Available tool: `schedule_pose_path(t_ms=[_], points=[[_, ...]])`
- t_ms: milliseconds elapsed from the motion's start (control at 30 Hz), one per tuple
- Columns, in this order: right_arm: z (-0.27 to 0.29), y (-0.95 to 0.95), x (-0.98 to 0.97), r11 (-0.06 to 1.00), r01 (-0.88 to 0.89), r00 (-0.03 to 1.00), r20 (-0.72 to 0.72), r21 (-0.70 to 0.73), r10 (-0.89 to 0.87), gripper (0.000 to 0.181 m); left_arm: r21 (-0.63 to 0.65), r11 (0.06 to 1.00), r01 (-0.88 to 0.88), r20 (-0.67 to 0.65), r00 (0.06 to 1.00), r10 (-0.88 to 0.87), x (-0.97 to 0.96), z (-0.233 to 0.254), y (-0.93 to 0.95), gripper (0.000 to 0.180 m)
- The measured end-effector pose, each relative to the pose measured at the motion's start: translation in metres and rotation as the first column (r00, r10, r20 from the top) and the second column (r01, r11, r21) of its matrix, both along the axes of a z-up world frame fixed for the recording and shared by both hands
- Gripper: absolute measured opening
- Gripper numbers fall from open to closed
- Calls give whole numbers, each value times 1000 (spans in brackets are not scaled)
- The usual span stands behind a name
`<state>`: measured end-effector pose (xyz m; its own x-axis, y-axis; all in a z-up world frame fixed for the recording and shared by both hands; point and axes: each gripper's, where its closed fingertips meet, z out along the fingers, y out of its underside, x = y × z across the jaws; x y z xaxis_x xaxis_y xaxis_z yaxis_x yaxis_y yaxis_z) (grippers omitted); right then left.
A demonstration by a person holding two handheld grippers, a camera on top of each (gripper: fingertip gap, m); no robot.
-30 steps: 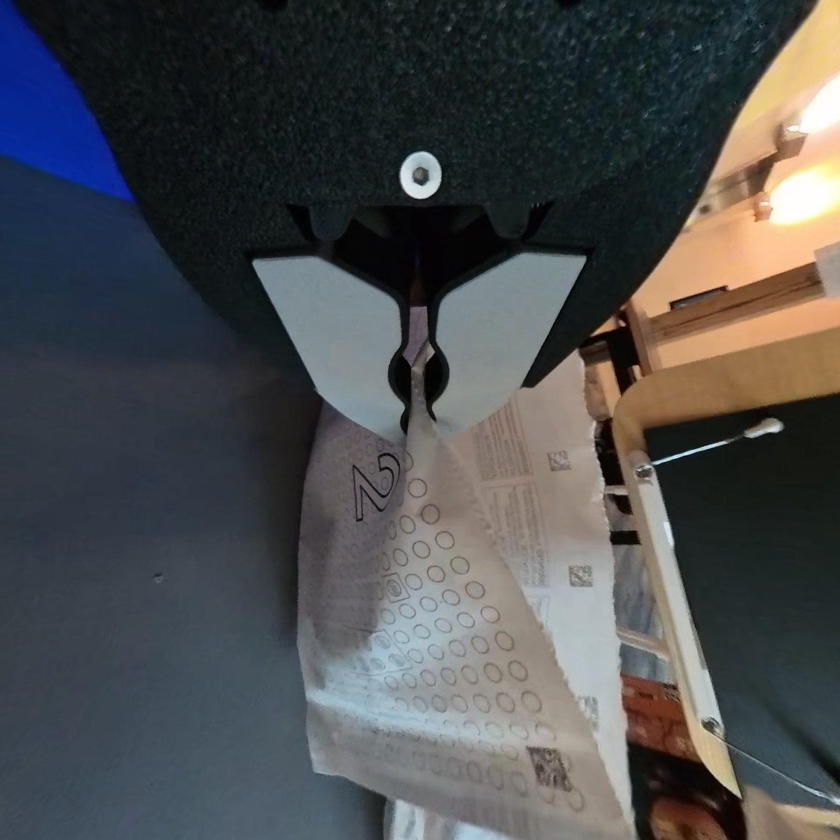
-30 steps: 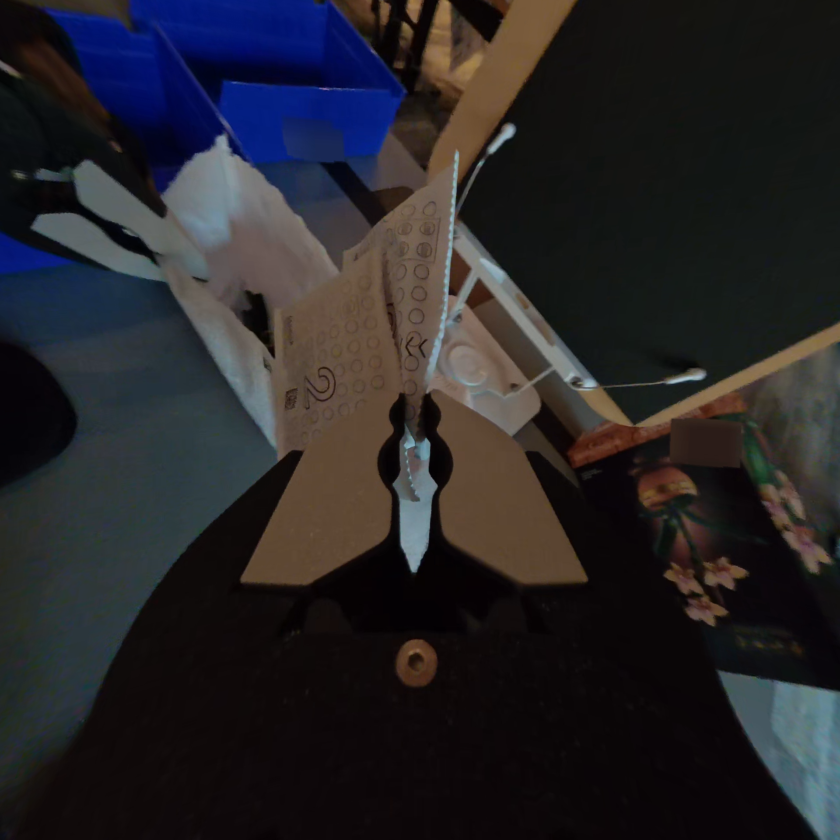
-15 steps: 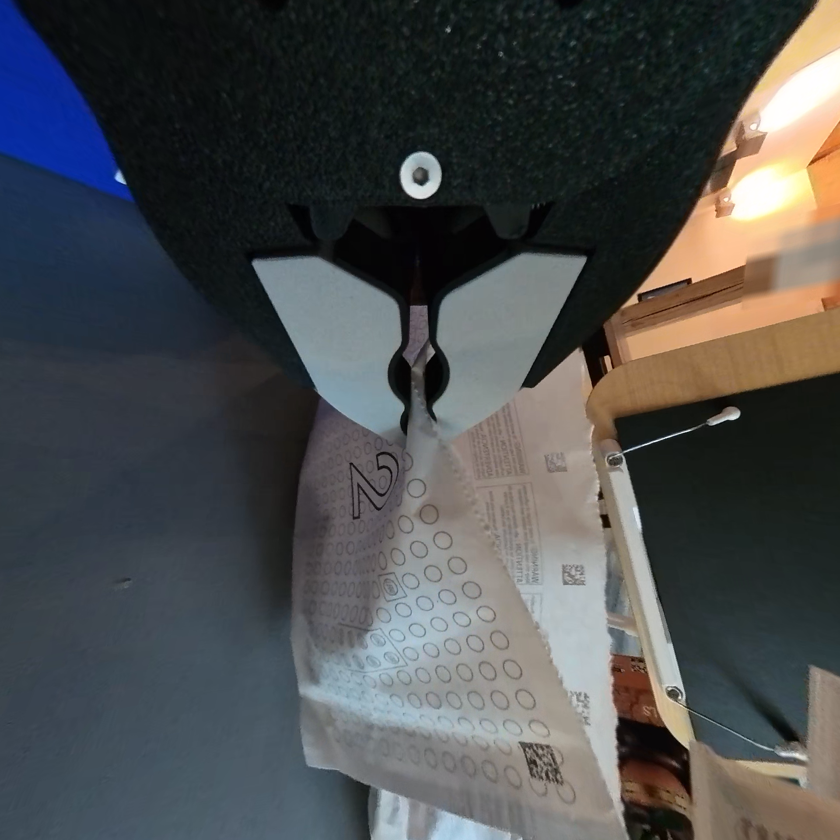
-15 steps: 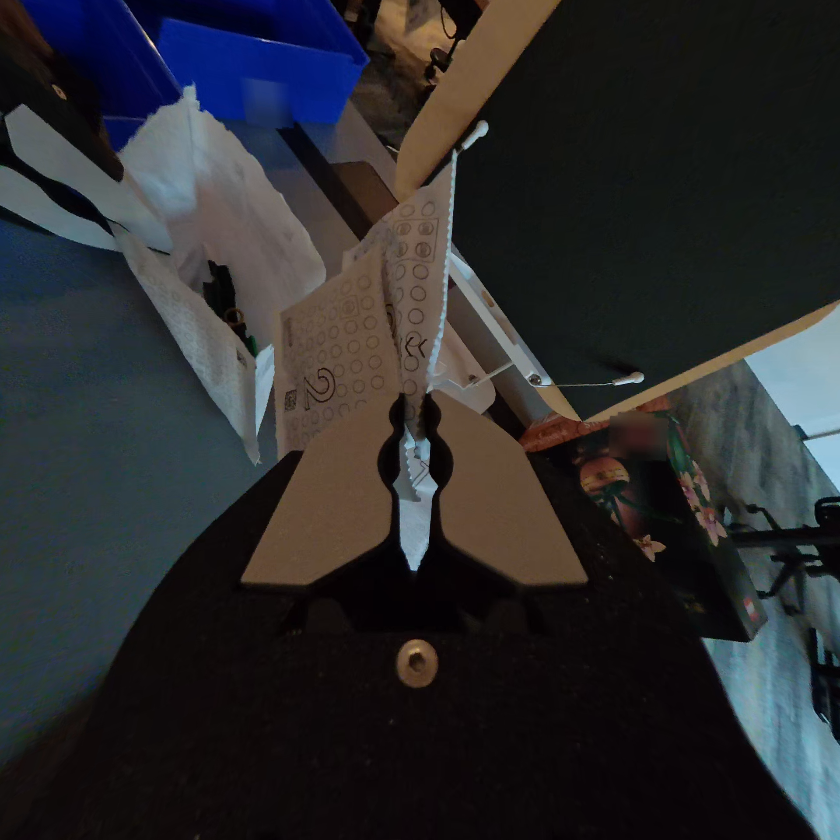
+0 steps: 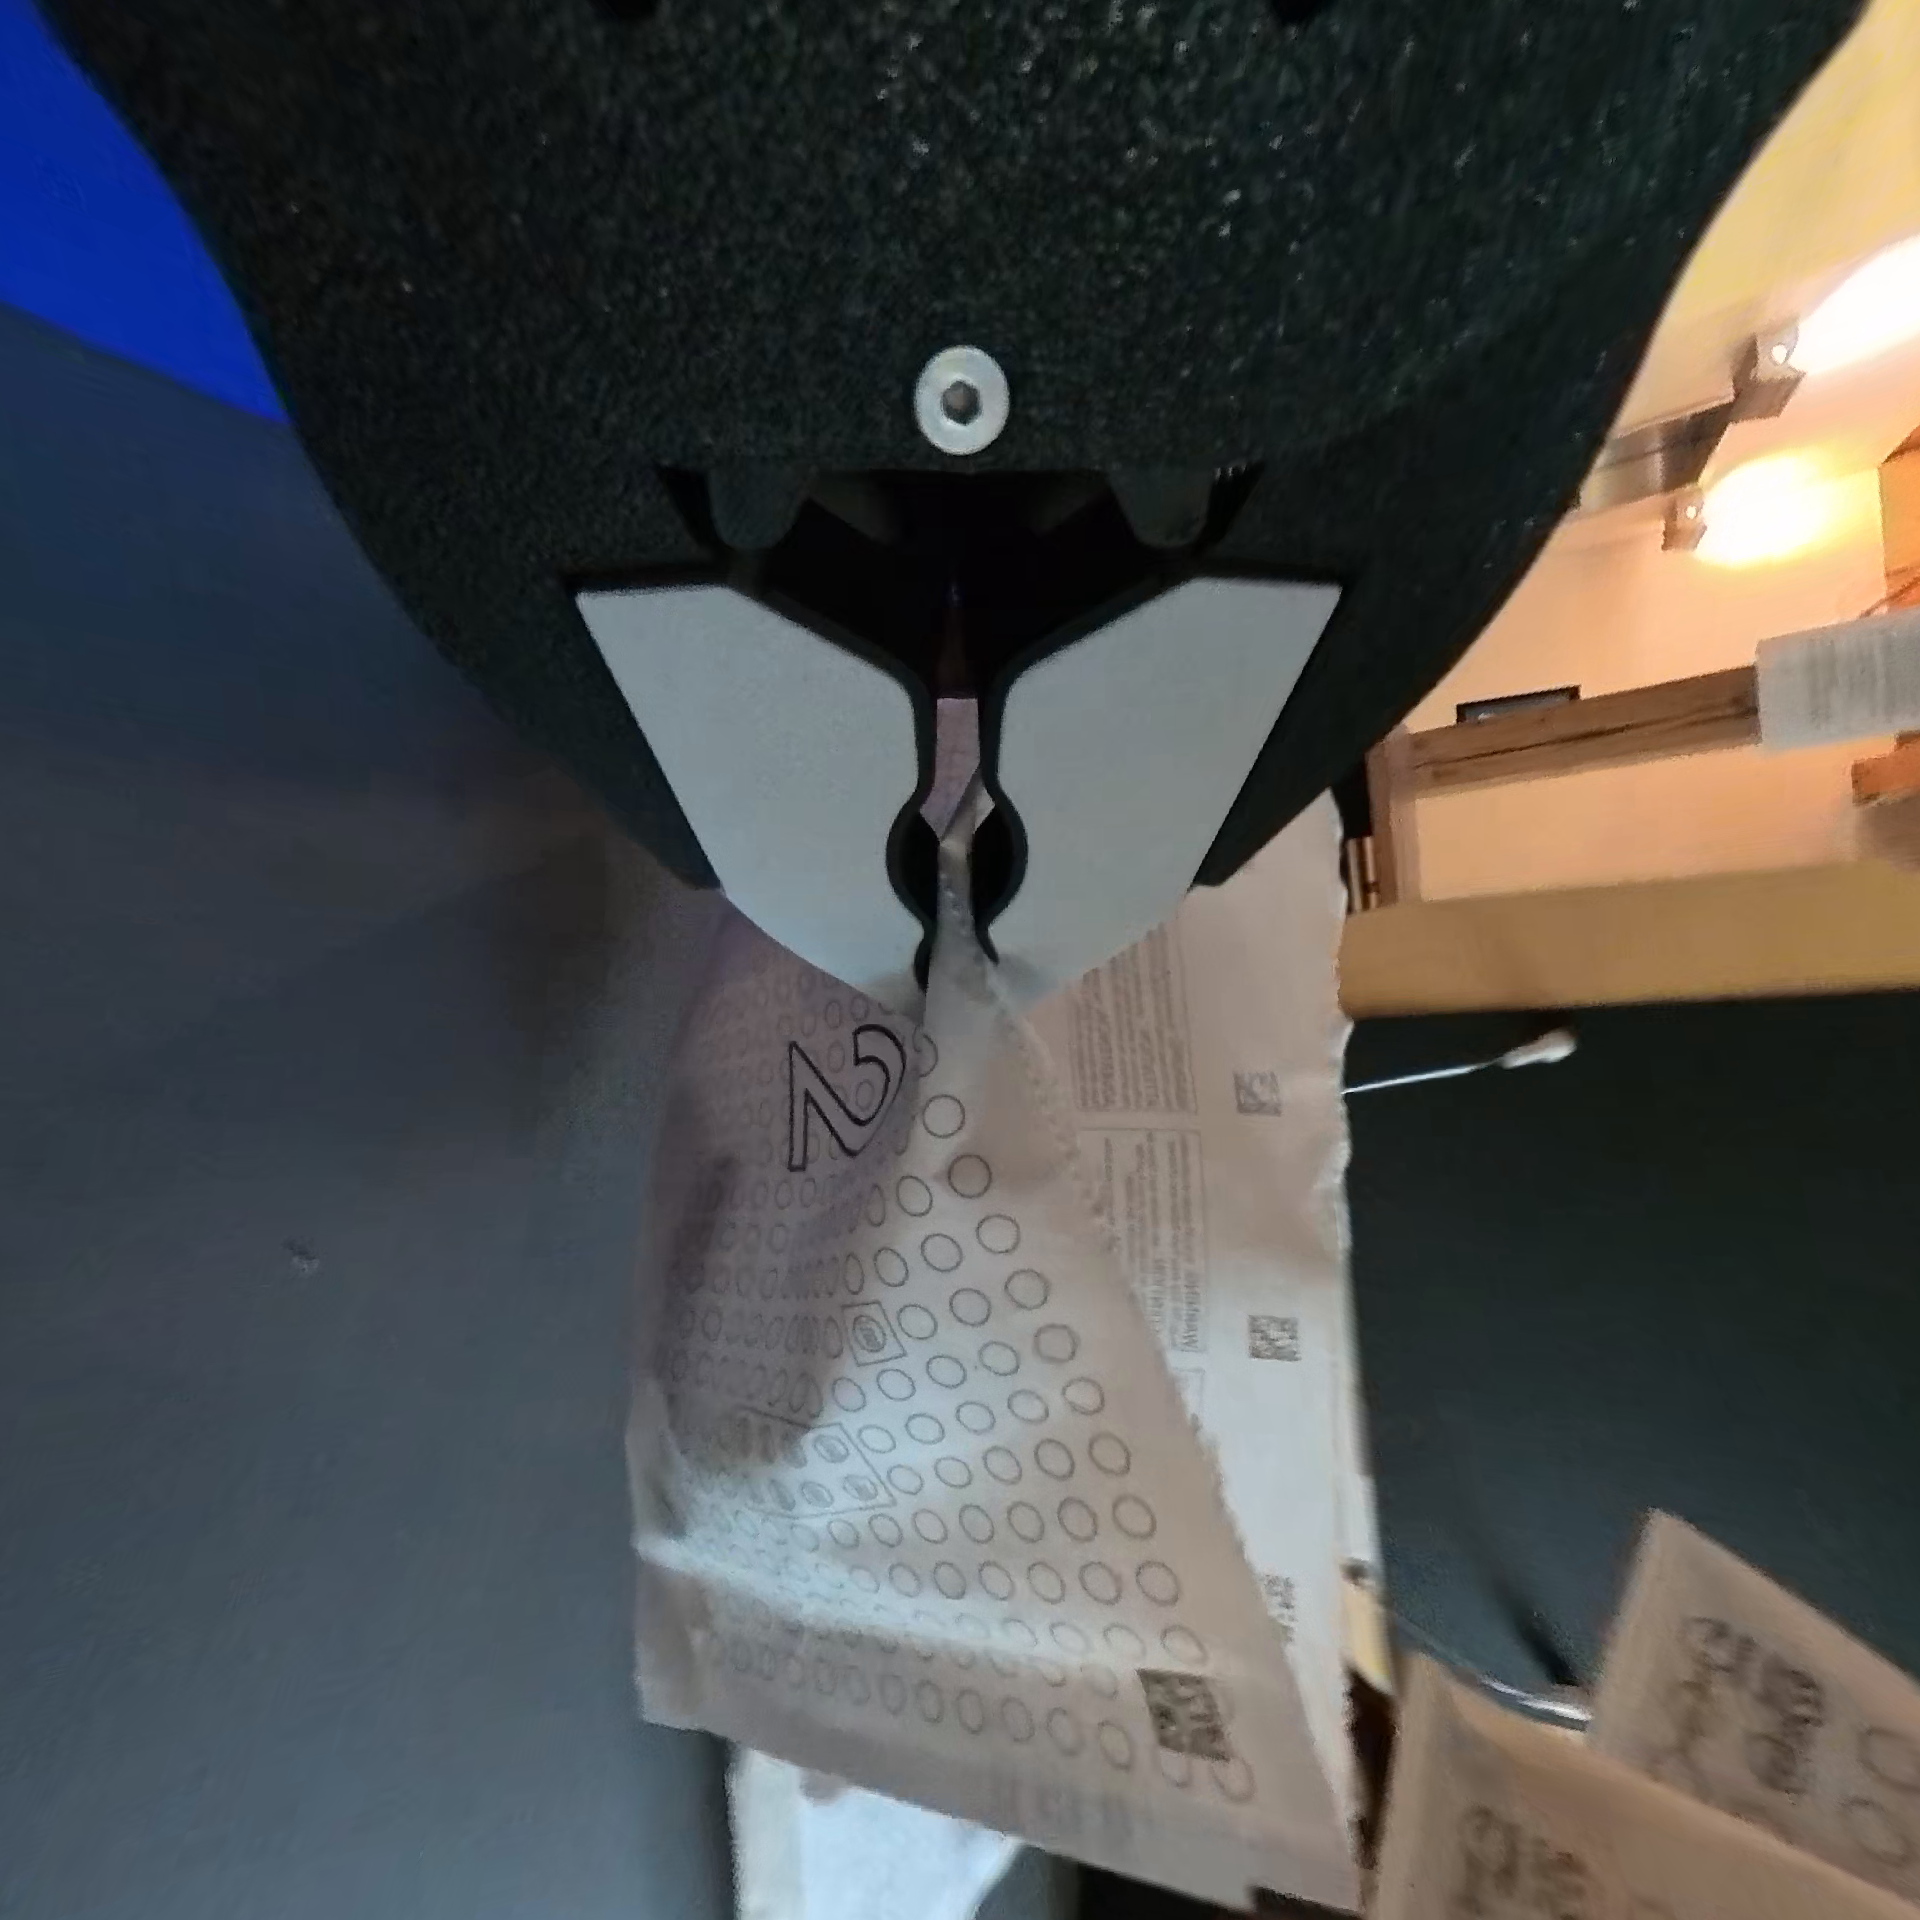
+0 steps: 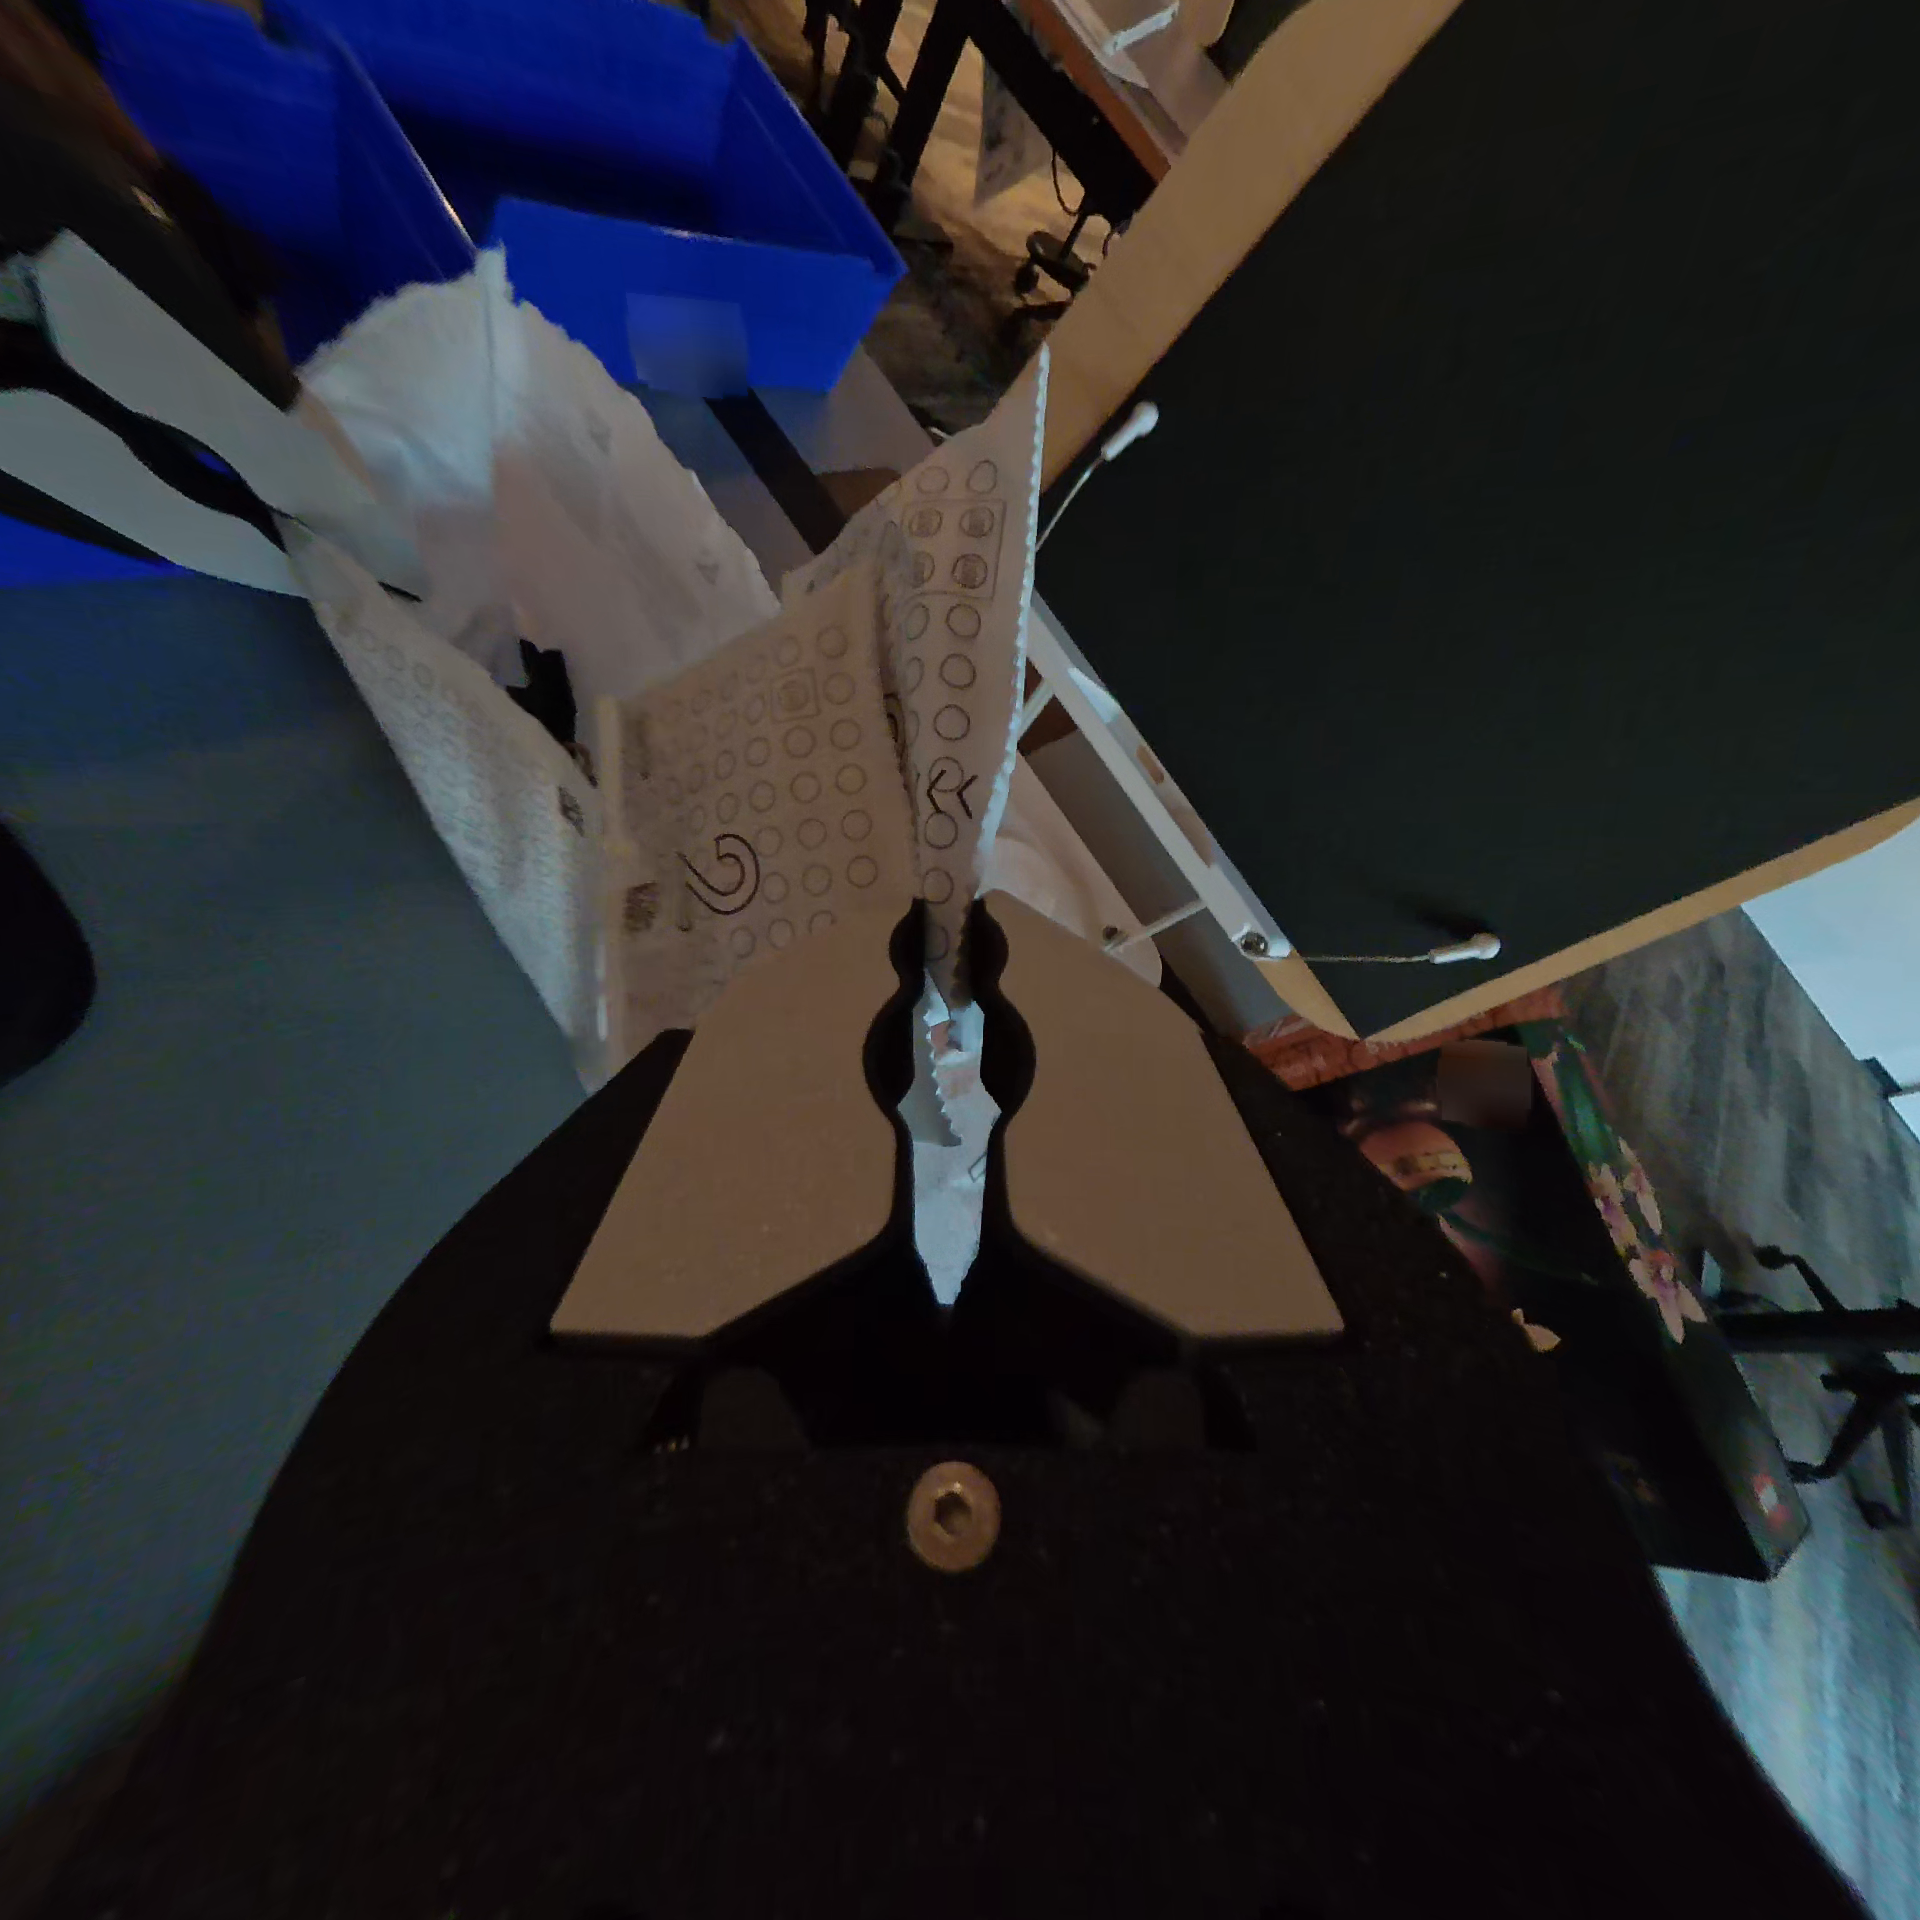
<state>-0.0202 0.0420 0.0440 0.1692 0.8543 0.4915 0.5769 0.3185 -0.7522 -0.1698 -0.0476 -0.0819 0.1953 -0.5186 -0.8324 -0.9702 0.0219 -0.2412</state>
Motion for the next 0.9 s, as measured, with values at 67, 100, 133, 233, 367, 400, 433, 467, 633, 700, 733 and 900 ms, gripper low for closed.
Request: schedule_pose_path(t_ms=[67,100,133,233,367,400,433,467,633,700,733,900], points=[[5,-5,-4,1000,-4,1000,-6,2,4,6,37,999,-7,44,999,5,-2,11,-9,0],[6,-6,-4,1000,-5,1000,-10,0,5,6,58,998,-9,57,998,6,-2,16,-14,0],[6,-8,-3,1000,-8,1000,-11,-8,8,6,75,997,-14,68,998,9,-3,21,-18,0],[0,-10,-2,999,-24,1000,-10,-36,24,6,119,992,-43,71,997,35,-10,35,-31,0],[-13,-9,1,997,-30,1000,-6,-72,29,6,135,987,-84,83,994,74,-17,47,-42,0],[-17,-7,4,996,-31,1000,-1,-83,31,6,142,986,-90,80,994,79,-17,49,-43,0],[-20,-7,6,995,-35,999,7,-95,35,6,150,983,-103,76,993,92,-19,52,-45,0],[-25,-7,9,995,-26,999,17,-97,27,6,158,981,-110,81,992,98,-19,55,-45,0],[-59,-19,17,984,-42,996,65,-175,55,6,153,980,-130,113,987,113,-19,64,-47,0],[-79,-28,21,971,-63,994,78,-229,83,6,157,979,-128,121,987,110,-18,68,-46,0],[-89,-33,20,963,-77,991,88,-260,103,6,166,978,-130,119,987,111,-18,70,-46,0],[-129,-48,19,880,-153,974,82,-450,211,5,205,970,-129,126,987,104,-13,87,-49,0]])
